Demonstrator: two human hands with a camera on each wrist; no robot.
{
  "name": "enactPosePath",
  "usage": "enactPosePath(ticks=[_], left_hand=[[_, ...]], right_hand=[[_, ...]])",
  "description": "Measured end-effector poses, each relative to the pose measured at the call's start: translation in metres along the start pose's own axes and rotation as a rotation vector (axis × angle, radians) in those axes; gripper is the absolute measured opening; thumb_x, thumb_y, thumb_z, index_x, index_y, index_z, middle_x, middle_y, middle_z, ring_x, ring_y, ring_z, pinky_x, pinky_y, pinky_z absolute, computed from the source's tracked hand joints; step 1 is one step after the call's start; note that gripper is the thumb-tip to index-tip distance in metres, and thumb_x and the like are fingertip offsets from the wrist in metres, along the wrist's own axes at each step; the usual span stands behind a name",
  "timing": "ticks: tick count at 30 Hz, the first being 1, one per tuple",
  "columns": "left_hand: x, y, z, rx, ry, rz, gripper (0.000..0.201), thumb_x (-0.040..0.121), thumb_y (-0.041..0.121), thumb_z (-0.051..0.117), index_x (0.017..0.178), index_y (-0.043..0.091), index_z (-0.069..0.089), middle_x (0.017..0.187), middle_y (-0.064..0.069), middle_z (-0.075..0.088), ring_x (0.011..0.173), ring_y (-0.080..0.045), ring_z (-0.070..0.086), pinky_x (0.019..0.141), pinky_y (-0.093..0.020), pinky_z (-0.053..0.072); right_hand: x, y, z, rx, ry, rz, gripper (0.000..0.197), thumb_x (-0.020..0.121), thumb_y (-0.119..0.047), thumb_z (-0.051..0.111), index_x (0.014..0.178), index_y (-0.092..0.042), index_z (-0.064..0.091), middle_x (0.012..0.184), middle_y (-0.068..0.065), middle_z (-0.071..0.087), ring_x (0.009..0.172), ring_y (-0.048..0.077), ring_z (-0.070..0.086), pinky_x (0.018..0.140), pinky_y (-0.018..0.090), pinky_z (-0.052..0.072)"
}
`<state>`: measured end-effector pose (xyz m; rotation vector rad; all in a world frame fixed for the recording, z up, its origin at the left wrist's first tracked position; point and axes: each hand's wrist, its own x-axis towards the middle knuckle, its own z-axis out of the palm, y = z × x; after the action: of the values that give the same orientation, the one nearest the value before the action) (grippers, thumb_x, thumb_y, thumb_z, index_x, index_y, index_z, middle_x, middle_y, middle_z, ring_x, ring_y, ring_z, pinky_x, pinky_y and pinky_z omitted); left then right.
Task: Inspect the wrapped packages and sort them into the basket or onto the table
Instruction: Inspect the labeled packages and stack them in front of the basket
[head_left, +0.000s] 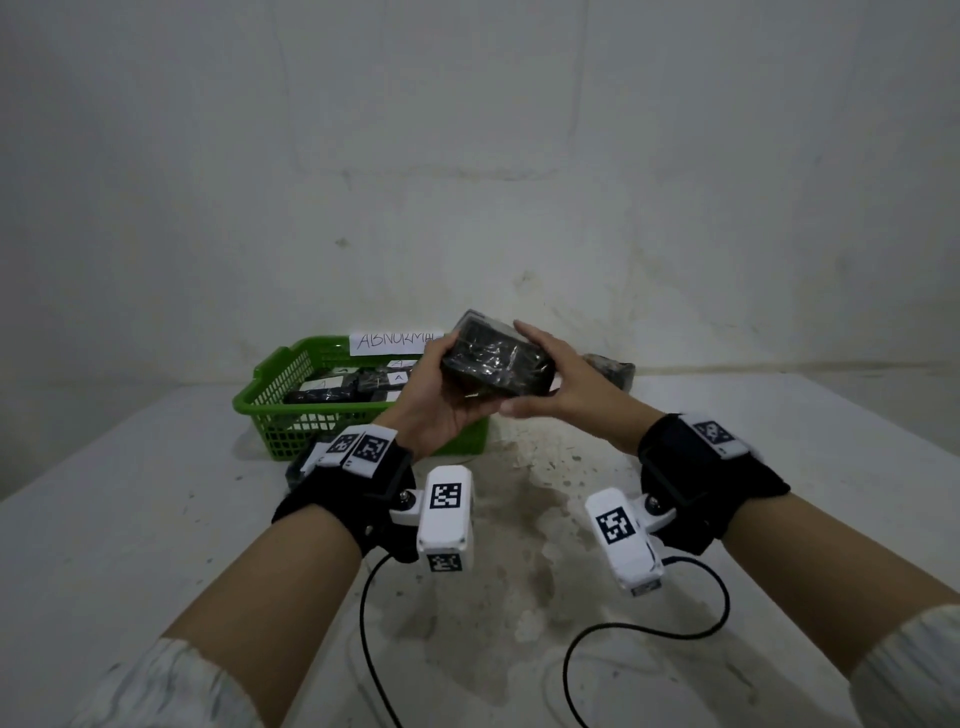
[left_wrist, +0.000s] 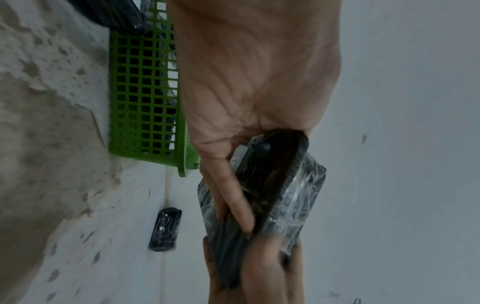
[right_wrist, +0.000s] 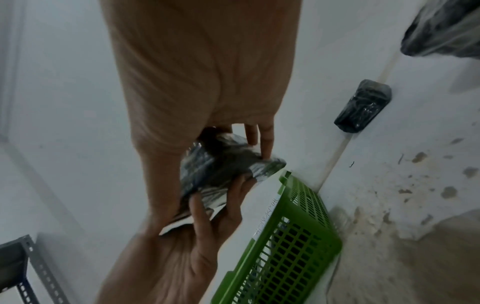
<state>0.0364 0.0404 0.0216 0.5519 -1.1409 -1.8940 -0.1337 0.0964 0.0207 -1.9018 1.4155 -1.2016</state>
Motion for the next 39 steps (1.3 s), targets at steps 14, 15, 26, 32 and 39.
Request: enactPosePath(ticks=[14, 15, 26, 32, 39], left_hand=[[-0.008, 0.012, 0.01, 0.509, 0.051, 0.138, 0.053, 0.094, 0.053, 0.036, 0.142, 0.031, 0.029, 0.132, -0.004, 0.046, 0.114, -0.022, 0.05, 0.076, -0.035, 0.05], [-0.009, 0.012, 0.012, 0.506, 0.02, 0.154, 0.054, 0.094, 0.046, 0.043, 0.143, 0.033, 0.027, 0.132, -0.001, 0.046, 0.115, -0.021, 0.05, 0.077, -0.037, 0.052], [-0.014, 0.01, -0.011, 0.499, 0.177, 0.06, 0.041, 0.095, 0.017, 0.052, 0.134, 0.012, 0.039, 0.123, -0.012, 0.056, 0.094, -0.023, 0.062, 0.078, -0.048, 0.055], [-0.023, 0.007, -0.025, 0.576, 0.305, -0.066, 0.038, 0.099, 0.025, 0.046, 0.13, 0.012, 0.029, 0.13, -0.012, 0.046, 0.099, -0.028, 0.058, 0.07, -0.047, 0.057], [-0.031, 0.011, -0.044, 1.182, 0.29, -0.168, 0.027, 0.095, 0.038, 0.052, 0.098, 0.011, 0.052, 0.078, -0.002, 0.06, 0.038, -0.007, 0.058, 0.038, -0.017, 0.046]], right_hand=[[0.019, -0.024, -0.027, -0.011, 0.315, 0.03, 0.058, 0.061, -0.048, 0.064, 0.116, -0.06, 0.053, 0.116, -0.008, 0.052, 0.123, 0.031, 0.042, 0.107, 0.047, 0.038], [0.021, -0.021, -0.026, -0.057, 0.27, 0.054, 0.059, 0.06, -0.052, 0.063, 0.117, -0.06, 0.054, 0.119, -0.004, 0.055, 0.122, 0.032, 0.044, 0.107, 0.05, 0.037], [0.01, -0.003, -0.027, -0.104, 0.023, 0.232, 0.074, 0.079, -0.036, 0.076, 0.144, -0.028, 0.042, 0.132, 0.008, 0.056, 0.114, 0.023, 0.059, 0.103, 0.042, 0.045], [0.001, 0.007, -0.025, 0.037, -0.012, 0.501, 0.059, 0.076, -0.03, 0.08, 0.123, -0.015, 0.047, 0.108, 0.007, 0.064, 0.082, 0.022, 0.066, 0.061, 0.032, 0.055], [0.006, 0.023, -0.013, -0.042, -0.106, 0.612, 0.024, 0.075, -0.023, 0.082, 0.079, -0.007, 0.065, 0.067, 0.005, 0.062, 0.042, 0.01, 0.055, 0.041, 0.018, 0.043]])
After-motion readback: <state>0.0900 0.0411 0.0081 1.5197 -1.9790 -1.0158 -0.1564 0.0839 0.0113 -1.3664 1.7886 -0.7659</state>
